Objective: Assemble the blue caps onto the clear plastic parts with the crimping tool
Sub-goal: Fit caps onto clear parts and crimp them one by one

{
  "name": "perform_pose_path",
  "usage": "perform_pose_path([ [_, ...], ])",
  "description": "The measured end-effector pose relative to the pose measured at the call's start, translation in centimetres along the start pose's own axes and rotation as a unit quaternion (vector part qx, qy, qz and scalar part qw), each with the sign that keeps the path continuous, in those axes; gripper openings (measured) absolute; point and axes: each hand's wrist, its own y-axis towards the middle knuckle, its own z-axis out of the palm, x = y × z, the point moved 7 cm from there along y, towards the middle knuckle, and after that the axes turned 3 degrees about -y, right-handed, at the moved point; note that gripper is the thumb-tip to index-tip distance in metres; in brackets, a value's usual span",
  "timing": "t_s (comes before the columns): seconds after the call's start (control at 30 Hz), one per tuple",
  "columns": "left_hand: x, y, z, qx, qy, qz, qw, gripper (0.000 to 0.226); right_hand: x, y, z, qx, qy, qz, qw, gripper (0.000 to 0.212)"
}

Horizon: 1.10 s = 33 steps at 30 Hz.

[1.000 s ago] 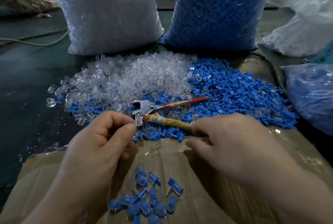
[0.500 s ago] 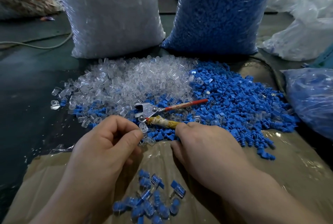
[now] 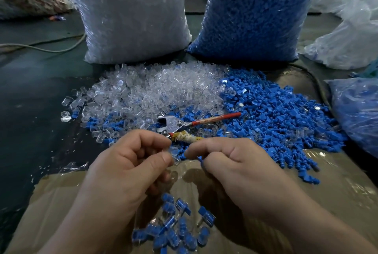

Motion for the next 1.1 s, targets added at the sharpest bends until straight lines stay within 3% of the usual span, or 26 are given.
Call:
perform_pose_path([
  [0.1, 0.0, -0.3, 0.3, 0.001, 0.0, -0.009, 1.0, 0.032, 0.0, -0.1, 1.0, 0.039, 0.197, 0.037, 0.979, 0.032],
  [0.23, -0.2, -0.4, 0.6, -0.009, 0.029, 0.001, 1.0, 0.021, 1.0, -0.3, 1.3, 0.045, 0.273, -0.015, 0.961, 0.021],
  [0.3, -0.6, -0.6, 0.7, -0.017, 0.086, 0.026, 0.996, 0.023, 1.2, -0.4, 1.1, 0.017, 0.209, -0.062, 0.976, 0.015],
  [0.37, -1.1, -0.9, 0.8, -0.018, 0.143, 0.049, 0.988, 0.022, 1.6, -0.5, 0.5, -0.065, 0.022, -0.154, 0.986, 0.008],
  [0.43, -1.7, -1.1, 1.1, -0.015, 0.156, 0.063, 0.986, 0.022, 2.4, -0.7, 0.5, -0.113, -0.103, -0.228, 0.962, 0.011],
  [0.5, -2.0, -1.1, 1.3, -0.011, 0.144, 0.064, 0.987, 0.024, 2.8, -0.9, 0.9, -0.117, -0.146, -0.27, 0.944, 0.014],
  [0.63, -2.0, -1.1, 1.1, -0.013, 0.153, 0.073, 0.985, 0.018, 3.3, -1.3, 1.3, -0.106, -0.15, -0.313, 0.932, 0.017],
  [0.8, -2.3, -1.3, 1.3, 0.001, 0.177, 0.087, 0.98, 0.025, 3.1, -1.4, 0.8, -0.14, -0.161, -0.296, 0.931, 0.015],
  [0.97, -1.6, -0.9, 1.1, 0.021, 0.086, 0.062, 0.994, 0.035, 3.2, -1.4, 0.5, -0.162, -0.151, -0.297, 0.929, 0.009],
  [1.1, -1.3, -0.6, 1.0, 0.029, 0.018, 0.033, 0.999, 0.033, 3.6, -1.5, 0.9, -0.124, -0.132, -0.328, 0.927, 0.014],
])
